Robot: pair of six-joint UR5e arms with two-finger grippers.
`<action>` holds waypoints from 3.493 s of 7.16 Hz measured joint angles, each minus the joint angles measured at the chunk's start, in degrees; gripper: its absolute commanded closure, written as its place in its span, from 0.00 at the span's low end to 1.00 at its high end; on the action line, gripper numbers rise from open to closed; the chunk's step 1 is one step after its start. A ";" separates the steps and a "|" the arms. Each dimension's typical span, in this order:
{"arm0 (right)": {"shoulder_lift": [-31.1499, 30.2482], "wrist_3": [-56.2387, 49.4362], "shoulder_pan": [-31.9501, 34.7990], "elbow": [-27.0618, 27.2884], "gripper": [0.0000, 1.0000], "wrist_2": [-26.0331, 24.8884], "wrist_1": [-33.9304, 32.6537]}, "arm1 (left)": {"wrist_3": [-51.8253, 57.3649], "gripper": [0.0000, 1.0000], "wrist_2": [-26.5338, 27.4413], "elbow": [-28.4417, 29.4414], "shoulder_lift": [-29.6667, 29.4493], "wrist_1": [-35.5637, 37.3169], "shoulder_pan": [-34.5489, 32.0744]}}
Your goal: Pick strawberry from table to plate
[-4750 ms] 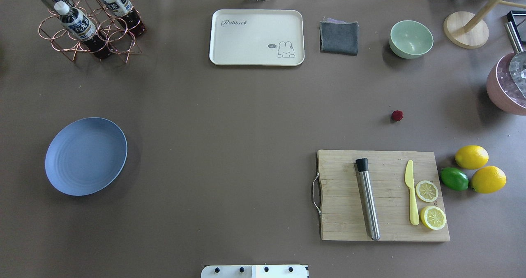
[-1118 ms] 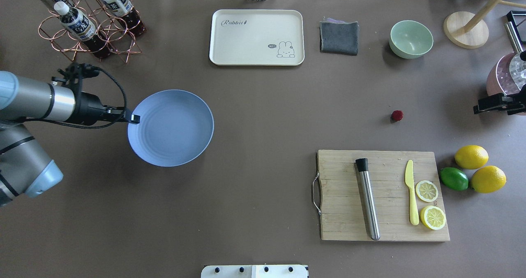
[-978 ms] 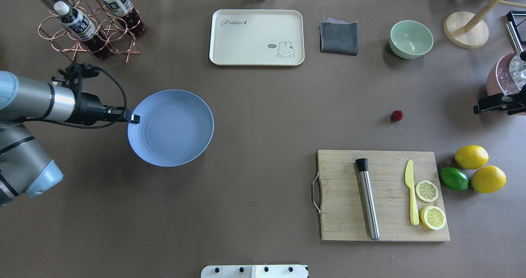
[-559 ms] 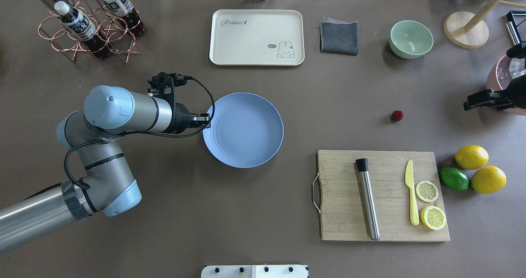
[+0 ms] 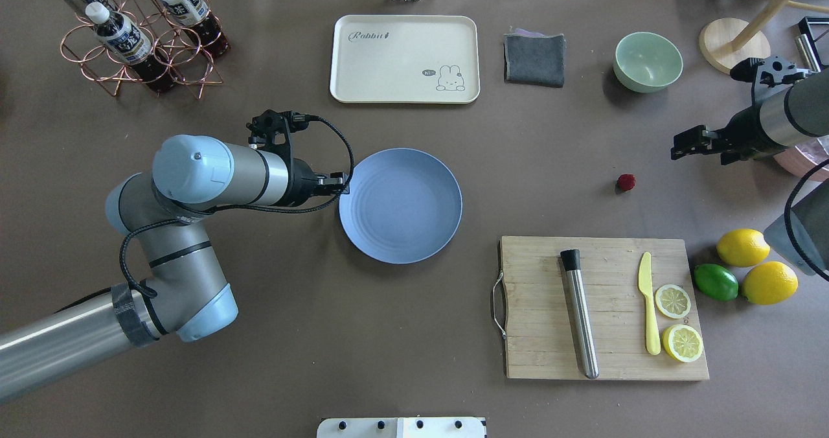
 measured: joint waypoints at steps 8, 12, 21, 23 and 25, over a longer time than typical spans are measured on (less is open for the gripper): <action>3.49 7.98 -8.82 -0.86 0.06 -7.78 -0.13 | 67.76 0.01 -30.39 -5.88 26.94 16.20 -44.66; 3.56 7.94 -11.09 -1.26 0.14 -10.25 -0.27 | 77.81 0.01 -32.19 -3.05 32.25 28.64 -53.97; 5.95 8.75 -12.59 -3.60 1.00 -11.00 -0.60 | 79.74 0.01 -32.54 -2.96 32.85 29.87 -54.91; 12.61 15.78 -12.99 -2.60 1.00 -10.94 -8.12 | 79.72 0.01 -32.49 -2.91 32.93 29.89 -54.94; 20.74 27.36 -15.31 -2.50 1.00 -11.56 -15.22 | 79.74 0.01 -32.26 -3.10 32.87 33.14 -54.95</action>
